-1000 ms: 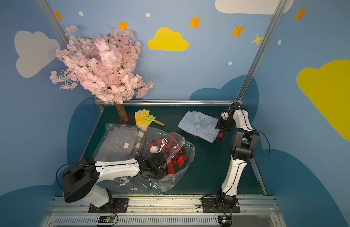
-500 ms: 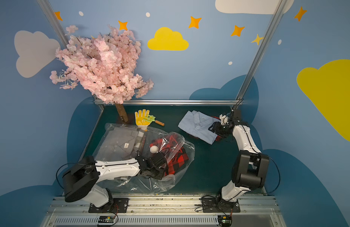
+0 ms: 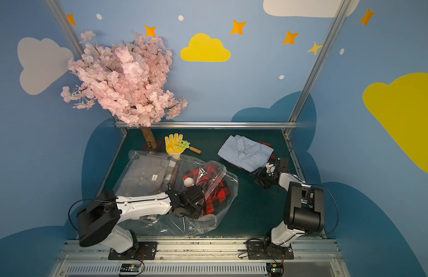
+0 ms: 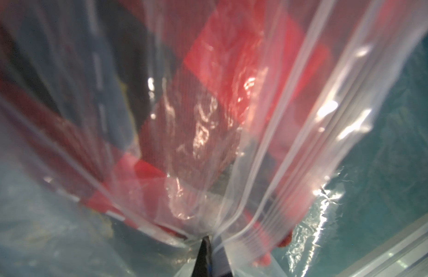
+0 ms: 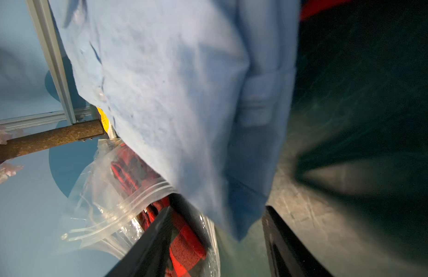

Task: Take the shirt out of the vacuum bag
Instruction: Adjust the shirt at the center of the board.

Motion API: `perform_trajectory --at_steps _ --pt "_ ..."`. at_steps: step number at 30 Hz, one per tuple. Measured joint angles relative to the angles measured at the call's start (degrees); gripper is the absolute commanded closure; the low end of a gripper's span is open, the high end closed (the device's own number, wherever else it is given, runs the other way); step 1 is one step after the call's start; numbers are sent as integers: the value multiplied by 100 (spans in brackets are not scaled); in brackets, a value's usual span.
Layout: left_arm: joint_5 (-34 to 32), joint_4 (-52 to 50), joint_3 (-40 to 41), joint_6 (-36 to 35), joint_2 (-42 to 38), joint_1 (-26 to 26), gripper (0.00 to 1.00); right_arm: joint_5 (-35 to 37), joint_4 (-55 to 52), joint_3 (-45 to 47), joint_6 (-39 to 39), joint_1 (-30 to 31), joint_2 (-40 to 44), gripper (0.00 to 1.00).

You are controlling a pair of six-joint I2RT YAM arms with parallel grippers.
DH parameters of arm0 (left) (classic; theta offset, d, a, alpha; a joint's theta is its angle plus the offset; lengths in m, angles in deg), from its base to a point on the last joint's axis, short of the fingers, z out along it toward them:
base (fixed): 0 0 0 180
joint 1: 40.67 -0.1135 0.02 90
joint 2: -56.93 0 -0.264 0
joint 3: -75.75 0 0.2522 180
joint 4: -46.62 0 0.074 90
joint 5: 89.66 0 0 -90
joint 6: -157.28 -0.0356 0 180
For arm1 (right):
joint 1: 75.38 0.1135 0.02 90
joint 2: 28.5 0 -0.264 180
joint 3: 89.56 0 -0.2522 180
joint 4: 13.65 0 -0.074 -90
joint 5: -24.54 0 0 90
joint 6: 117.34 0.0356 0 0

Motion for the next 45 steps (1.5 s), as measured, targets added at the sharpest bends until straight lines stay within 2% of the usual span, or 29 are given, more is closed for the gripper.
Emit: perform_trajectory --at_steps 4,6,11,13,20,28,31,35,36,39,42,45 --pt "-2 0 0 0 0 0 97 -76 507 -122 192 -146 -315 42" --pt "-2 0 0 0 0 2 97 -149 807 -216 306 -192 -625 54" --pt "-9 2 11 0 -4 0 97 -391 1141 -400 542 -214 -1113 92" --pt "-11 4 11 2 -4 0 97 -455 1121 -538 588 -214 -1154 100" --pt "-20 2 11 0 -4 0 97 -531 643 -1388 365 -219 -1117 100" --pt "-20 11 28 0 -11 0 97 -389 -568 -2371 -612 -308 -699 100" --pt "-20 31 46 0 -11 0 97 -361 -820 -2511 -901 -442 -896 100" --pt "-20 31 48 -2 -11 0 97 -223 -1121 -2798 -1231 -588 -1644 100" --pt "-22 35 50 -2 -11 0 97 -177 -1165 -2809 -1281 -610 -1768 99" --pt "-22 46 61 -2 -13 0 97 -28 -1357 -2820 -1405 -682 -2098 67" --pt "-20 48 66 2 -31 -2 97 109 -1458 -2806 -1517 -743 -2149 43" --pt "0 35 68 2 -81 -2 97 212 -1394 -2647 -1565 -807 -1978 31"
